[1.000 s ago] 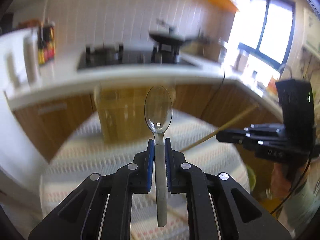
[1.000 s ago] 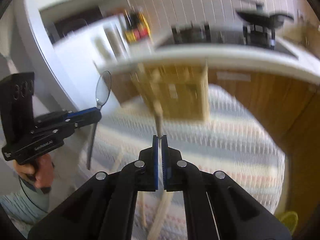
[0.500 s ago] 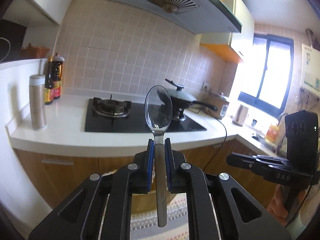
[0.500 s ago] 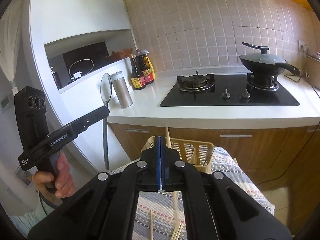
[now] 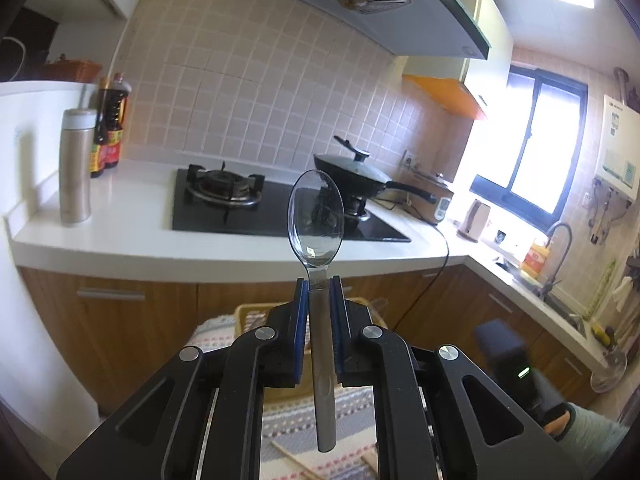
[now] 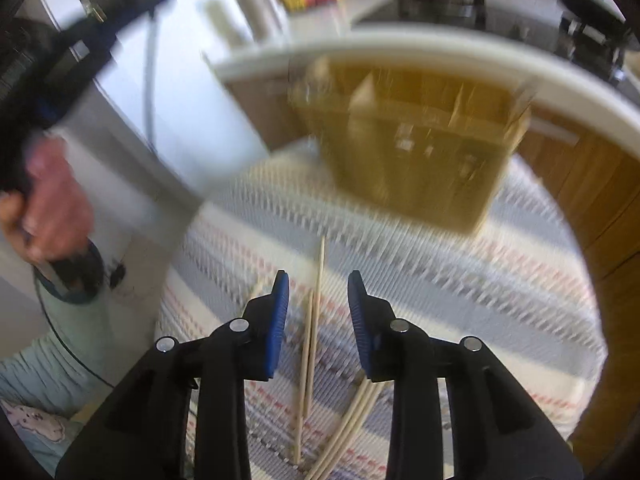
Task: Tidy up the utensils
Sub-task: 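Lift the chopstick and spoon over the yellow holder and open both tools to drop them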
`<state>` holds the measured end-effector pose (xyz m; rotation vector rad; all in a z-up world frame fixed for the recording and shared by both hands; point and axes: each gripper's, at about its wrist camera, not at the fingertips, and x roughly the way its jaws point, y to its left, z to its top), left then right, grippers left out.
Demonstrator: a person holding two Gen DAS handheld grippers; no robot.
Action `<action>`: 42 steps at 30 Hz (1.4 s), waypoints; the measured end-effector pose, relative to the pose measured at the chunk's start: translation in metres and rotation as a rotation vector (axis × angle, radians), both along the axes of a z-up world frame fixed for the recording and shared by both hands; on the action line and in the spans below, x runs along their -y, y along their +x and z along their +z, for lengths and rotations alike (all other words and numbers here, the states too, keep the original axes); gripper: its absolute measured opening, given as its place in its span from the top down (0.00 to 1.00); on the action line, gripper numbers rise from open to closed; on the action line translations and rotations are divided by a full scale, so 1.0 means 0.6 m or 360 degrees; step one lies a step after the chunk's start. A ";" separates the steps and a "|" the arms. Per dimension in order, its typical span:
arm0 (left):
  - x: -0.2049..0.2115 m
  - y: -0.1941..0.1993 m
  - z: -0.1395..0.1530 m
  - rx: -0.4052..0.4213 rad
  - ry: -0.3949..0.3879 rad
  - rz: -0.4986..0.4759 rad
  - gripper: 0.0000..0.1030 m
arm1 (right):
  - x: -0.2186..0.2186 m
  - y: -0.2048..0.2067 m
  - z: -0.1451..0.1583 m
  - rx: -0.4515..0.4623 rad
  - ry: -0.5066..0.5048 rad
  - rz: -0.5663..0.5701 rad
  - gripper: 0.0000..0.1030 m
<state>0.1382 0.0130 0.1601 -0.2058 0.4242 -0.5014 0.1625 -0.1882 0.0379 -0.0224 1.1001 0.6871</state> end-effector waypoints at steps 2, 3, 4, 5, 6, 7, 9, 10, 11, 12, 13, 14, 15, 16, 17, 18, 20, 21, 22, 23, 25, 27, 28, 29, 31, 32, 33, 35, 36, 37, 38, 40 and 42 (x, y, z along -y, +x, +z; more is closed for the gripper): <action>-0.007 -0.004 -0.008 -0.0015 0.0012 0.0006 0.91 | -0.023 0.007 -0.029 -0.0083 -0.0021 0.0024 0.73; -0.011 -0.006 -0.014 -0.0025 0.0014 0.0005 0.91 | -0.036 0.013 -0.045 -0.0126 -0.0038 0.0025 0.73; -0.016 -0.007 -0.020 -0.0038 0.0015 0.0006 0.91 | -0.048 0.021 -0.060 -0.0169 -0.0058 0.0032 0.73; -0.021 -0.007 -0.027 -0.0054 0.0015 0.0009 0.91 | -0.060 0.028 -0.073 -0.0205 -0.0092 0.0030 0.73; -0.024 -0.006 -0.032 -0.0067 0.0013 0.0009 0.91 | -0.071 0.036 -0.089 -0.0235 -0.0145 0.0020 0.73; -0.028 -0.005 -0.037 -0.0081 0.0011 0.0007 0.91 | -0.081 0.039 -0.100 -0.0256 -0.0174 0.0020 0.73; -0.036 -0.002 -0.045 -0.0101 0.0009 0.0007 0.91 | -0.098 0.053 -0.128 -0.0319 -0.0230 0.0008 0.73; -0.039 -0.002 -0.048 -0.0106 0.0011 0.0008 0.91 | -0.104 0.059 -0.138 -0.0344 -0.0256 -0.0001 0.73; -0.044 -0.001 -0.052 -0.0110 0.0014 0.0010 0.91 | -0.108 0.063 -0.145 -0.0368 -0.0261 -0.0008 0.73; -0.047 -0.001 -0.053 -0.0112 0.0014 0.0011 0.91 | -0.110 0.066 -0.153 -0.0386 -0.0264 -0.0015 0.73; -0.052 0.000 -0.055 -0.0112 0.0010 0.0011 0.91 | -0.112 0.069 -0.156 -0.0394 -0.0272 -0.0018 0.73; -0.056 0.002 -0.057 -0.0113 0.0003 0.0010 0.91 | -0.116 0.070 -0.158 -0.0391 -0.0286 -0.0016 0.73; -0.058 0.002 -0.059 -0.0114 -0.0002 0.0010 0.91 | -0.122 0.071 -0.159 -0.0376 -0.0309 -0.0019 0.73; -0.059 0.003 -0.061 -0.0117 -0.0008 0.0012 0.91 | -0.126 0.071 -0.160 -0.0365 -0.0324 -0.0016 0.74; -0.062 0.005 -0.064 -0.0123 -0.0015 0.0011 0.91 | -0.134 0.070 -0.160 -0.0342 -0.0365 -0.0013 0.78; -0.061 0.006 -0.066 -0.0127 -0.0018 0.0008 0.91 | -0.142 0.067 -0.160 -0.0307 -0.0417 -0.0011 0.89; -0.060 0.007 -0.069 -0.0133 -0.0019 0.0003 0.91 | -0.161 0.061 -0.165 -0.0246 -0.0517 0.0008 0.95; -0.059 0.007 -0.070 -0.0135 -0.0018 0.0001 0.91 | -0.168 0.057 -0.165 -0.0223 -0.0543 0.0024 0.96; -0.057 0.007 -0.071 -0.0135 -0.0018 -0.0004 0.91 | -0.168 0.055 -0.165 -0.0214 -0.0547 0.0033 0.96; -0.055 0.005 -0.070 -0.0133 -0.0017 -0.0004 0.91 | -0.166 0.052 -0.163 -0.0208 -0.0539 0.0035 0.96; -0.052 0.003 -0.065 -0.0114 -0.0018 -0.0008 0.91 | -0.156 0.044 -0.149 -0.0175 -0.0466 0.0042 0.96; -0.052 0.000 -0.053 -0.0075 -0.0034 -0.0016 0.91 | -0.128 0.025 -0.107 -0.0092 -0.0341 0.0040 0.96; -0.051 -0.001 -0.044 -0.0050 -0.0045 -0.0023 0.91 | -0.117 0.018 -0.089 -0.0054 -0.0292 0.0033 0.96; -0.048 -0.002 -0.035 -0.0024 -0.0052 -0.0026 0.91 | -0.101 0.007 -0.060 0.0014 -0.0221 0.0021 0.96; -0.042 -0.003 -0.019 0.0030 -0.0068 -0.0032 0.91 | -0.076 -0.011 -0.005 0.0156 -0.0109 -0.0011 0.96; -0.036 -0.003 -0.008 0.0073 -0.0076 -0.0032 0.91 | -0.062 -0.019 0.026 0.0242 -0.0041 -0.0037 0.97; -0.032 -0.003 0.000 0.0102 -0.0078 -0.0025 0.91 | -0.050 -0.023 0.055 0.0315 0.0032 -0.0064 0.97; -0.019 0.003 0.018 0.0168 -0.0090 -0.0013 0.91 | -0.029 -0.026 0.104 0.0441 0.0134 -0.0120 0.97; -0.015 0.006 0.024 0.0187 -0.0097 -0.0014 0.91 | -0.021 -0.024 0.129 0.0518 0.0179 -0.0158 0.97; -0.008 0.011 0.032 0.0216 -0.0103 -0.0011 0.91 | -0.012 -0.019 0.148 0.0569 0.0212 -0.0180 0.97; 0.000 0.016 0.038 0.0250 -0.0099 0.0001 0.91 | -0.004 -0.013 0.172 0.0636 0.0262 -0.0200 0.97; 0.012 0.023 0.046 0.0304 -0.0077 0.0034 0.91 | 0.008 0.001 0.207 0.0715 0.0335 -0.0240 0.97; 0.023 0.032 0.050 0.0355 -0.0049 0.0069 0.91 | 0.023 0.018 0.234 0.0755 0.0395 -0.0286 0.97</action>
